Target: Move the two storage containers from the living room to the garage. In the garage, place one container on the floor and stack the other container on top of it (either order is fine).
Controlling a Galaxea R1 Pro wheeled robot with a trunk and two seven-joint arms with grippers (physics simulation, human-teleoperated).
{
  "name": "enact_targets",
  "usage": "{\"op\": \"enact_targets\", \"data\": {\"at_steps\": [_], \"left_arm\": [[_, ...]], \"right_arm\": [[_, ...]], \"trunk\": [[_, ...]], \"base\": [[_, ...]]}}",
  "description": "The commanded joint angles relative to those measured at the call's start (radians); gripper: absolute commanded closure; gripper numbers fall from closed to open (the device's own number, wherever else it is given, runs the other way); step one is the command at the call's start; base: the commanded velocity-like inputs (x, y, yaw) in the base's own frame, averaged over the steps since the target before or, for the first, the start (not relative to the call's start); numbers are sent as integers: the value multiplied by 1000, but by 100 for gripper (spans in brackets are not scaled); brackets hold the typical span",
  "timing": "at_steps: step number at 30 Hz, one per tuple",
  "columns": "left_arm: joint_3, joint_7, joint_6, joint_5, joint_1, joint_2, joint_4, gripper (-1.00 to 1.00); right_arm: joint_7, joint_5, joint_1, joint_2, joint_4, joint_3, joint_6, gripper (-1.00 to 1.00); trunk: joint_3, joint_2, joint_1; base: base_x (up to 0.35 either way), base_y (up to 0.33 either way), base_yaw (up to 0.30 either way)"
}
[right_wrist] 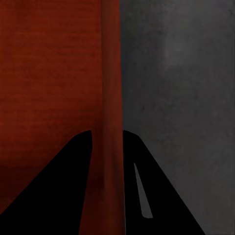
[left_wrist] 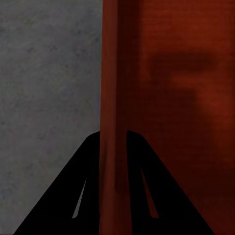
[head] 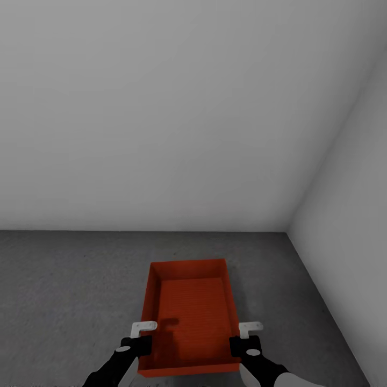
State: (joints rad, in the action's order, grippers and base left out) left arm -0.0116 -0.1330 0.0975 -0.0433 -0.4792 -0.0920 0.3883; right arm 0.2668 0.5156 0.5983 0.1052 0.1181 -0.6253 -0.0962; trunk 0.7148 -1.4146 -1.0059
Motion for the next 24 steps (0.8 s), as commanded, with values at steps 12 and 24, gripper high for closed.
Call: {"op": "enact_targets", "data": {"at_steps": [12,24], "left_arm": [[-10,-5,5,-6,-1,9,6,100],[-10,-5,2,-5,-1,9,6,100]], "right_arm": [[5,24,0,-6,-8,-33,1,100],[5,24,0,-6,-8,-33,1,100]], "trunk": [[10,0,0],[10,0,0]], "base": [[0,0,0],[171,0,0]]}}
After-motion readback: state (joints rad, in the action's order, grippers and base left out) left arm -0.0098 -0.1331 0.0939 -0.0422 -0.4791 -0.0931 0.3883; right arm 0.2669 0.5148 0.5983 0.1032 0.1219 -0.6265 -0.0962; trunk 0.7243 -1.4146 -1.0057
